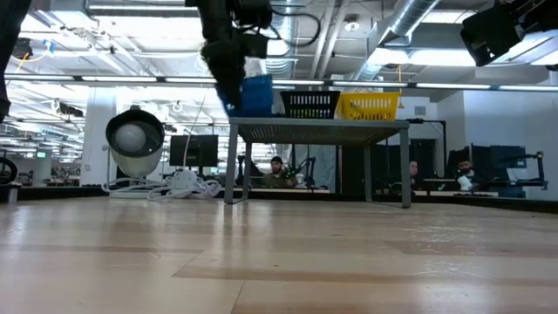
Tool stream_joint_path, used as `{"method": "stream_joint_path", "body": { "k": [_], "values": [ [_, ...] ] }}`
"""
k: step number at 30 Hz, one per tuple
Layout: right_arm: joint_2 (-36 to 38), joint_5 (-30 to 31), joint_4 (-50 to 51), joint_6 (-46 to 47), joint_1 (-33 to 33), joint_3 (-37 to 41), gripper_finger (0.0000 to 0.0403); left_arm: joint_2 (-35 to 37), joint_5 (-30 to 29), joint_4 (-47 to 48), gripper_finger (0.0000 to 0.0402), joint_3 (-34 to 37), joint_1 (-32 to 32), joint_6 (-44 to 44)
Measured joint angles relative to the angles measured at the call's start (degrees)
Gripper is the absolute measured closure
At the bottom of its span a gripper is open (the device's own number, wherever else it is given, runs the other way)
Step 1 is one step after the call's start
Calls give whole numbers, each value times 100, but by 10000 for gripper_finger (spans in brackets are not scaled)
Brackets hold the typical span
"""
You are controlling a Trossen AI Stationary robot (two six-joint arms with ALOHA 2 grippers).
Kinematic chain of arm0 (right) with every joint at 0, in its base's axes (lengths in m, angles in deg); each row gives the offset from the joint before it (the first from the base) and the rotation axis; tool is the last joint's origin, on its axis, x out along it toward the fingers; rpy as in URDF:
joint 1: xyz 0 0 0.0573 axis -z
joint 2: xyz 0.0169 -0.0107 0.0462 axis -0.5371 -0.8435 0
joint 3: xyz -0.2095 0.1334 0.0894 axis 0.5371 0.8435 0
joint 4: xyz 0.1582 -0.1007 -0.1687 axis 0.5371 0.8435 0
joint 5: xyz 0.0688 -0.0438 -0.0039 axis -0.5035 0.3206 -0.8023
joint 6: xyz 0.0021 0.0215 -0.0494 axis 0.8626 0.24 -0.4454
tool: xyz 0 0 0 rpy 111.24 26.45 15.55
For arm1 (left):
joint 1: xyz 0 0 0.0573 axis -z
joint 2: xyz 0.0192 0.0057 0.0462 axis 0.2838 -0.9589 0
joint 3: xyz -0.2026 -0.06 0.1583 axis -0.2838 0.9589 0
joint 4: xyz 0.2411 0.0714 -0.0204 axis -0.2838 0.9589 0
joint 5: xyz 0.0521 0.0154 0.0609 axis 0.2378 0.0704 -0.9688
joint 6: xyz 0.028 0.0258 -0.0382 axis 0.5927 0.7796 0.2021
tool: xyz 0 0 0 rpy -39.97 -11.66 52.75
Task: Pick & Place Office Desk Supplies
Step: Put the blue basket filled with crayon box on the shelf
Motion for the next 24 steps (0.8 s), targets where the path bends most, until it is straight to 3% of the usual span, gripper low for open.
{"method": "stream_joint_path", "body": {
  "k": [9, 24],
  "values": [
    [0, 0, 0, 1, -1, 0, 180, -15, 106, 15, 401, -247, 7, 10],
    [0, 0, 4, -1, -1, 0, 180, -444, -319, 156, 401, -252, 61, 146]
  ]
}}
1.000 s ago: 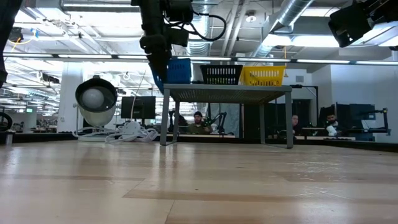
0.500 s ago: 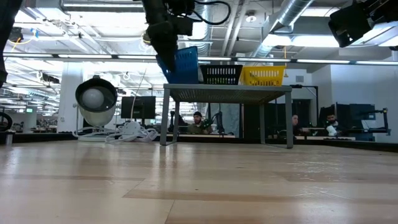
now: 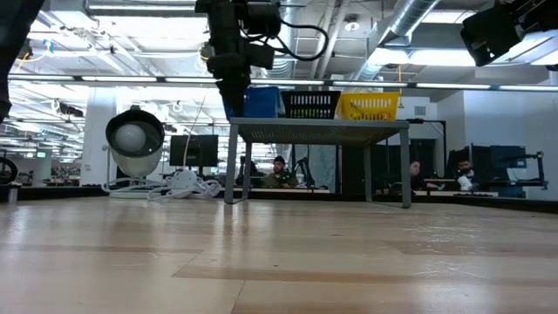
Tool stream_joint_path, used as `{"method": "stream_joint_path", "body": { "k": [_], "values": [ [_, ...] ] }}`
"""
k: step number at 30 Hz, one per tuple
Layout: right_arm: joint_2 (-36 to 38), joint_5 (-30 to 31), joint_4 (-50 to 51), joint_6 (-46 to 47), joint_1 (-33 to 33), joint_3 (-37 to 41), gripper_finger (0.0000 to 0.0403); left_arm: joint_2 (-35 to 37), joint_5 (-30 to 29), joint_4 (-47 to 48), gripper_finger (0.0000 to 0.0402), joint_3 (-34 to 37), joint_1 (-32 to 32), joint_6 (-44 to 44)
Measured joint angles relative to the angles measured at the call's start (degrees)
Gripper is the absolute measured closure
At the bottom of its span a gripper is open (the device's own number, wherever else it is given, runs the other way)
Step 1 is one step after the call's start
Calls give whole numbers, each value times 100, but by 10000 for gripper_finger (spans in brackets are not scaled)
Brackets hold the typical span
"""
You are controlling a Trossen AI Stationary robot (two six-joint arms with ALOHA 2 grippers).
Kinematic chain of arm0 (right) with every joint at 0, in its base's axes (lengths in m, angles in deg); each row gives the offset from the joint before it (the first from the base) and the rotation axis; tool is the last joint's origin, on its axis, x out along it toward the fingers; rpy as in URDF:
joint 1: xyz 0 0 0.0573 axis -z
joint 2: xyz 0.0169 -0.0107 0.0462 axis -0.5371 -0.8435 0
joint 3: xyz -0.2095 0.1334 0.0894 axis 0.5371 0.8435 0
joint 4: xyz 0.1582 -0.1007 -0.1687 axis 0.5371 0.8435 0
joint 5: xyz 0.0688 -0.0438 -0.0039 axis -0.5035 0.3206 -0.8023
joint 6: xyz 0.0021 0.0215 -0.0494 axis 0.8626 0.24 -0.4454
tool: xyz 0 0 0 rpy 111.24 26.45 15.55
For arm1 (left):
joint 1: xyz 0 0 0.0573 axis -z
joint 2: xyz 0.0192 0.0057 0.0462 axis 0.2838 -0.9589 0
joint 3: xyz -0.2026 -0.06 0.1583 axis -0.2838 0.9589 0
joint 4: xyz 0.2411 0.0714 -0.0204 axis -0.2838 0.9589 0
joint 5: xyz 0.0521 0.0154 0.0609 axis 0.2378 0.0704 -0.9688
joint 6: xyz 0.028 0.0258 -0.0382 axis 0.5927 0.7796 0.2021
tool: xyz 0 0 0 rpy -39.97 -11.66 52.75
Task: Pick & Place Office Desk Supplies
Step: Put the blue basket filled with crayon box on the shelf
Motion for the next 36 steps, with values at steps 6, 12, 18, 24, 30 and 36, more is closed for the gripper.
{"method": "stream_joint_path", "body": {
  "k": [6, 12, 18, 24, 30, 36],
  "values": [
    [1, -1, 4, 0, 0, 0, 180, 2, 109, -58, 401, -131, 2, 0],
    [2, -2, 4, 0, 0, 0, 180, 2, 152, 92, 401, -133, 9, -22],
    [1, -2, 4, 0, 0, 0, 180, 2, 135, 93, 401, -133, 76, -46],
    [2, -2, 2, 44, 1, 0, 180, 2, 137, 98, 401, -133, 81, -125],
    [2, -2, 0, 46, 0, 0, 180, 2, 137, 103, 395, -134, 79, -175],
    [2, -4, 0, 46, 0, 0, 180, 2, 153, 98, 395, -136, 81, -174]
  ]
}}
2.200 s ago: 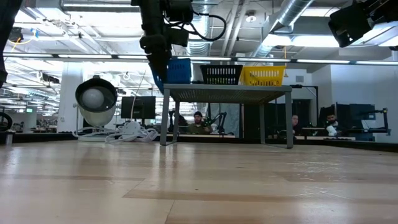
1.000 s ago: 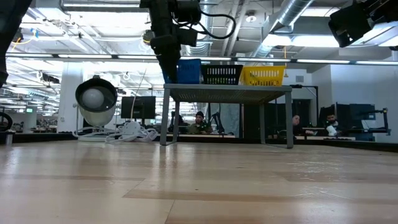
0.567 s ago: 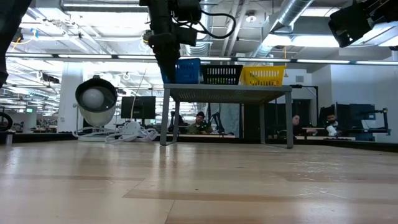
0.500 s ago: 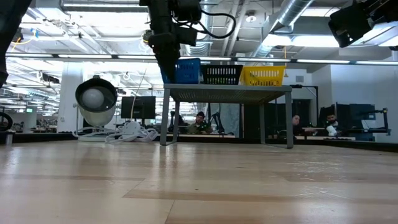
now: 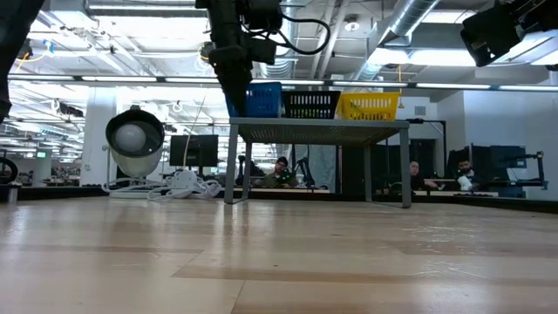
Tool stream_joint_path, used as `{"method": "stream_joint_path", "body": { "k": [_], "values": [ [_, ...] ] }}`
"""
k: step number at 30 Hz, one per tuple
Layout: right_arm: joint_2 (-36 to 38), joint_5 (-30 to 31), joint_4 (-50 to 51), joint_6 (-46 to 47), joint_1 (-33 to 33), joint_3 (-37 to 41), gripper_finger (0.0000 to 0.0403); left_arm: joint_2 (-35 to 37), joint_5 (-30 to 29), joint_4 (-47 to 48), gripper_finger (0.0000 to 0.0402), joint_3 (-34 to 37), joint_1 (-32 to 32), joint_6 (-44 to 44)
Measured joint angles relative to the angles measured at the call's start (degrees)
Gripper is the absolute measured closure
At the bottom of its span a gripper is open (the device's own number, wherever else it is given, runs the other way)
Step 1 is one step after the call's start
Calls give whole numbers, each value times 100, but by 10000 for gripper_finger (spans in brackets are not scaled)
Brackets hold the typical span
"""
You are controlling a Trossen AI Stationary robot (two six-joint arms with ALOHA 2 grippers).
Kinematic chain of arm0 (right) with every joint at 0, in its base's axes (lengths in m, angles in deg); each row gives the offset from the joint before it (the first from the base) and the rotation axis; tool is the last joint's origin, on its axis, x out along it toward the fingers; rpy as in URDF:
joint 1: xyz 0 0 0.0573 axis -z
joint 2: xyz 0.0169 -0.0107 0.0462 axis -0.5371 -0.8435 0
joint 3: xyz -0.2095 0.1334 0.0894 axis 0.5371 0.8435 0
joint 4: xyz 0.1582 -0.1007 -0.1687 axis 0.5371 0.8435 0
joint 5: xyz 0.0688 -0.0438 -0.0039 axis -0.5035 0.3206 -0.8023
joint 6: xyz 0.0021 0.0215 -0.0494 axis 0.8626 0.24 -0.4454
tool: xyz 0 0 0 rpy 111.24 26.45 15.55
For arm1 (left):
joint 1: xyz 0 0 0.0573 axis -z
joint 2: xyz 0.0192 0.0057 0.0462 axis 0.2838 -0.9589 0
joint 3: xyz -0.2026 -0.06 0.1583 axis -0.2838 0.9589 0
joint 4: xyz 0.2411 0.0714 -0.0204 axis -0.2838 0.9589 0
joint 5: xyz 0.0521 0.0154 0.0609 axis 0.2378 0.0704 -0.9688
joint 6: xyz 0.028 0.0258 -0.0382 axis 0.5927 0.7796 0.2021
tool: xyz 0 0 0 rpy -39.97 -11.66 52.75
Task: Pick & Place Office Desk Supplies
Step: Put the blue basket filled with crayon box on the shelf
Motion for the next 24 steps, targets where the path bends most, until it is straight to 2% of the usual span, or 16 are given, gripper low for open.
{"method": "stream_joint_path", "body": {
  "k": [5, 15, 24],
  "values": [
    [0, -150, 0, 2, 0, 0, 180, 4, 25, -47, 383, 0, 54, 25],
    [-1, -150, -2, 2, 1, 0, 180, 7, 21, -191, 309, -2, 70, 21],
    [0, -149, -3, 4, 0, 0, 180, 55, 18, -133, 282, -2, 50, -21]
  ]
}}
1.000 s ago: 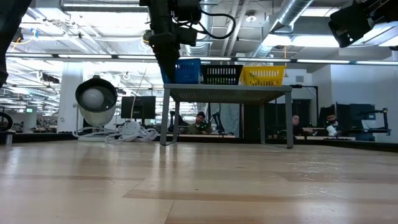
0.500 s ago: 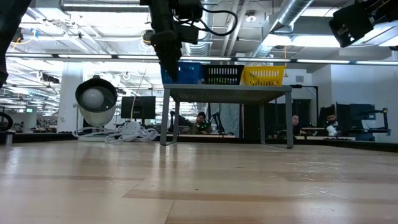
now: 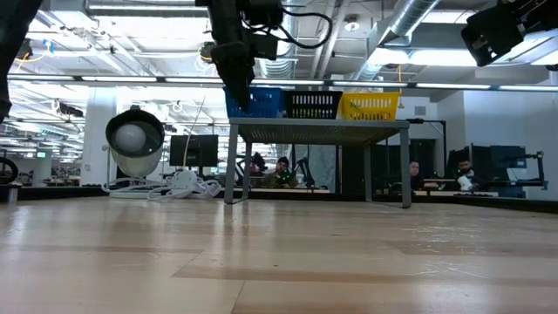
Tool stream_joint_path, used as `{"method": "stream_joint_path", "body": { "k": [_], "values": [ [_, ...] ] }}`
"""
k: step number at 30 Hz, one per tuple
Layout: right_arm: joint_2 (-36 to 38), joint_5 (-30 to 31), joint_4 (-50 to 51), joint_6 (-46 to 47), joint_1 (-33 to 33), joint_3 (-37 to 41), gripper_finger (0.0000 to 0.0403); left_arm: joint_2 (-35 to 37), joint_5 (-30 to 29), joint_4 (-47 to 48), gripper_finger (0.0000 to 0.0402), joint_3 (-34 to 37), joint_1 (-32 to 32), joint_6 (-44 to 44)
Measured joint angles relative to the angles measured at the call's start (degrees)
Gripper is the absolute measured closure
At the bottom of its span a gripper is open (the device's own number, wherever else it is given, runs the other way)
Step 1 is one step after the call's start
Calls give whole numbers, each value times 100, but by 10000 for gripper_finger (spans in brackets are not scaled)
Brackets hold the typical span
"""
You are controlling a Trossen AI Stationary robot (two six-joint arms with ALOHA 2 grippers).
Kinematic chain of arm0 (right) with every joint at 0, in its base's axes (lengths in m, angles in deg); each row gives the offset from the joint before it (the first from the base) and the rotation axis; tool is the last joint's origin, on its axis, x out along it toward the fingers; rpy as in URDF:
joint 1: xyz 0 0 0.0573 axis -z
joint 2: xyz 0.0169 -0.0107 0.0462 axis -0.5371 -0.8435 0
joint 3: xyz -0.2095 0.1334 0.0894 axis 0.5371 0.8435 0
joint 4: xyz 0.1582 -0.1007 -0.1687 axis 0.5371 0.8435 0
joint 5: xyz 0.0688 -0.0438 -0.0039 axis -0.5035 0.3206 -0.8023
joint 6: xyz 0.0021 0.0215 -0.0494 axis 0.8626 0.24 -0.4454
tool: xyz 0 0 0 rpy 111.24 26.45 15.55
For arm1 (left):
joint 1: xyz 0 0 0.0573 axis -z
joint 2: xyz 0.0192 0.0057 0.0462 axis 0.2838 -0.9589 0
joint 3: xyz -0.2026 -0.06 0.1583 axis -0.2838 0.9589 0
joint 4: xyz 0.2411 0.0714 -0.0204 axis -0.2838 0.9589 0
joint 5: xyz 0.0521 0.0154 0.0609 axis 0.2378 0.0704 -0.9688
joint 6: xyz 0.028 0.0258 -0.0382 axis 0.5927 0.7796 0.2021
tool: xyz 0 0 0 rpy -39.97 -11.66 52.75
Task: Pick & Place Office Desk Supplies
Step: Put the blue basket filled with crayon box on the shelf, then return to Home Position
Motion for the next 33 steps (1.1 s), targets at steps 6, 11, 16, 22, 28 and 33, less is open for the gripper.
{"method": "stream_joint_path", "body": {
  "k": [6, 11, 16, 22, 28, 33],
  "values": [
    [-2, -1, -2, 0, 0, 0, 180, 289, -5, -29, 268, -4, -26, -81],
    [0, 0, -11, 0, 2, 0, 180, 586, 7, -77, 259, -7, -15, -109],
    [0, -2, -200, -161, 0, 0, 180, 892, 285, -139, 254, -4, 1, -213],
    [226, 1, -287, -499, 38, -448, 180, 1426, 578, -317, 249, -2, 39, -349],
    [712, 22, 674, -471, 172, -1212, 180, 2318, 1186, -576, 249, 8, 19, -894],
    [1621, 61, 1675, -257, 168, -1438, 180, 3381, 1967, -1431, 249, 559, 32, -1592]
  ]
}}
